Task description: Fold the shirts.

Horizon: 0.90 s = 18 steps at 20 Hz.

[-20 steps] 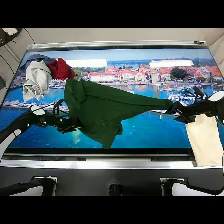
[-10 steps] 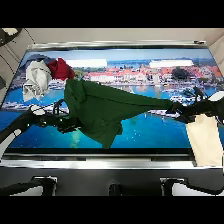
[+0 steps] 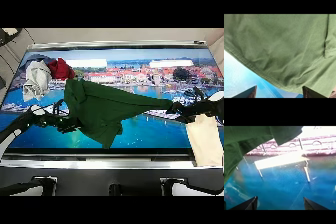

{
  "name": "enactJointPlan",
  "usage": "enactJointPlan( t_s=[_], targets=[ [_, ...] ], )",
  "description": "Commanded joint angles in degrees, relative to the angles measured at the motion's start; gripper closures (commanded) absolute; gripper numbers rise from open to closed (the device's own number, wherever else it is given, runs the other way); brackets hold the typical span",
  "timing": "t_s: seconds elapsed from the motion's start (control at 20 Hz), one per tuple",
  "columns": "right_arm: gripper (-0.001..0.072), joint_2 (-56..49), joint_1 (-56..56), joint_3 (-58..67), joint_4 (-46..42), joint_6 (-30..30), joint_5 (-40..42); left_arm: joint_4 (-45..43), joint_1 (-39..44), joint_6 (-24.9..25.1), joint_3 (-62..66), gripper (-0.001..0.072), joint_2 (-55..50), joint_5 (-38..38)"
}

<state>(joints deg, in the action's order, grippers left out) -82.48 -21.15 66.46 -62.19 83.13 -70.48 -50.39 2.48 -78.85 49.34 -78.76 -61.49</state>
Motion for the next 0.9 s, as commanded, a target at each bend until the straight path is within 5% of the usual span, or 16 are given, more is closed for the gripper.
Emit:
enactJointPlan(
  t_s=[0.0,0.85],
  targets=[
    [0.0040,0.0,0.0,0.0,0.0,0.0,0.0,0.0,0.0,0.0,0.1,-0.0013,0.0,0.0],
    [0.0040,0.0,0.0,0.0,0.0,0.0,0.2,0.0,0.0,0.0,0.1,-0.0013,0.0,-0.6]
  ],
)
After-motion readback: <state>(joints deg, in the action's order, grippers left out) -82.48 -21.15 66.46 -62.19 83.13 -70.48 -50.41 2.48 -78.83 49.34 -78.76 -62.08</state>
